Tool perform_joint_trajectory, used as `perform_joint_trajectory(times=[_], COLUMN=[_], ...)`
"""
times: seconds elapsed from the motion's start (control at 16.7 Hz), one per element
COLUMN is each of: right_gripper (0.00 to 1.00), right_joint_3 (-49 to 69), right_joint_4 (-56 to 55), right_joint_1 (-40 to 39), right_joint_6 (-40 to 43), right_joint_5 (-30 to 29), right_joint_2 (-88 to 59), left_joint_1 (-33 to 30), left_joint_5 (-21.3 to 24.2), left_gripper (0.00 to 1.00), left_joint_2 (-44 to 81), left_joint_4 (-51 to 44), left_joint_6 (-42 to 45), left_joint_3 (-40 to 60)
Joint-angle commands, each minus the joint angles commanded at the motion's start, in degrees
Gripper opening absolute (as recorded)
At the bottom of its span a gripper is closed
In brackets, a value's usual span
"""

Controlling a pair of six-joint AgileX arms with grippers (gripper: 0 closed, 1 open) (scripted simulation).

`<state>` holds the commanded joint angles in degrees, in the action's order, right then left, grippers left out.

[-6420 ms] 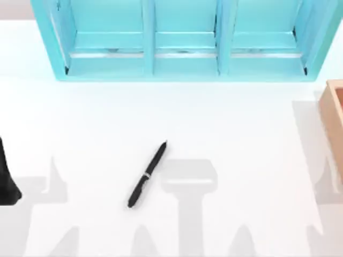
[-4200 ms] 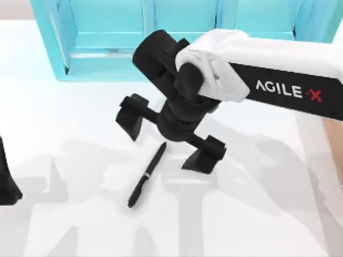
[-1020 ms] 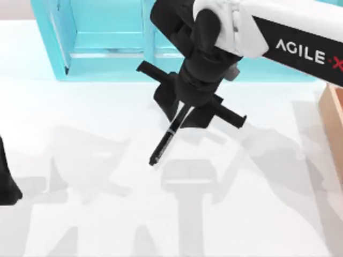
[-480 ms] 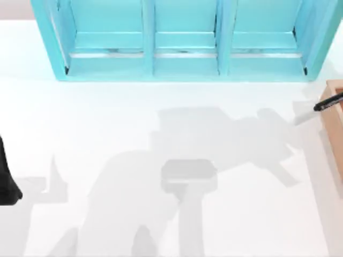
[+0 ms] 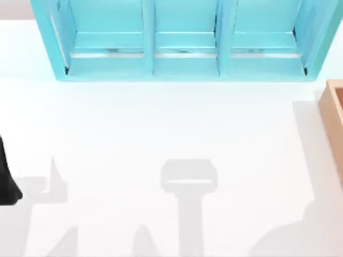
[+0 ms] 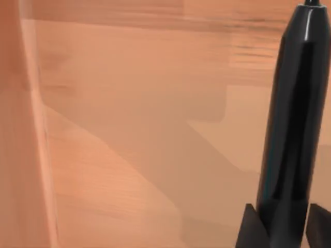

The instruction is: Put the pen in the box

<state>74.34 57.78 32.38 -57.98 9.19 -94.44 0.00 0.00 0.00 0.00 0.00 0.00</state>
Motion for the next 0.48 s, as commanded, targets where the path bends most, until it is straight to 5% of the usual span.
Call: perform_joint_trajectory(times=[0.48], right_gripper=[0.00], right_joint_3=[-1.53], right_joint_4=[-0.27], right_joint_1=[2.20], right_joint_6=[0.47], right_joint_5=[0.20], right_joint_2=[1.18], left_joint_1=[0.00], left_joint_5=[0.00], left_gripper=[1.00], left_joint_2=[0.00], left_joint_4=[0.00], left_joint_6=[0.00], left_joint_3=[0.00])
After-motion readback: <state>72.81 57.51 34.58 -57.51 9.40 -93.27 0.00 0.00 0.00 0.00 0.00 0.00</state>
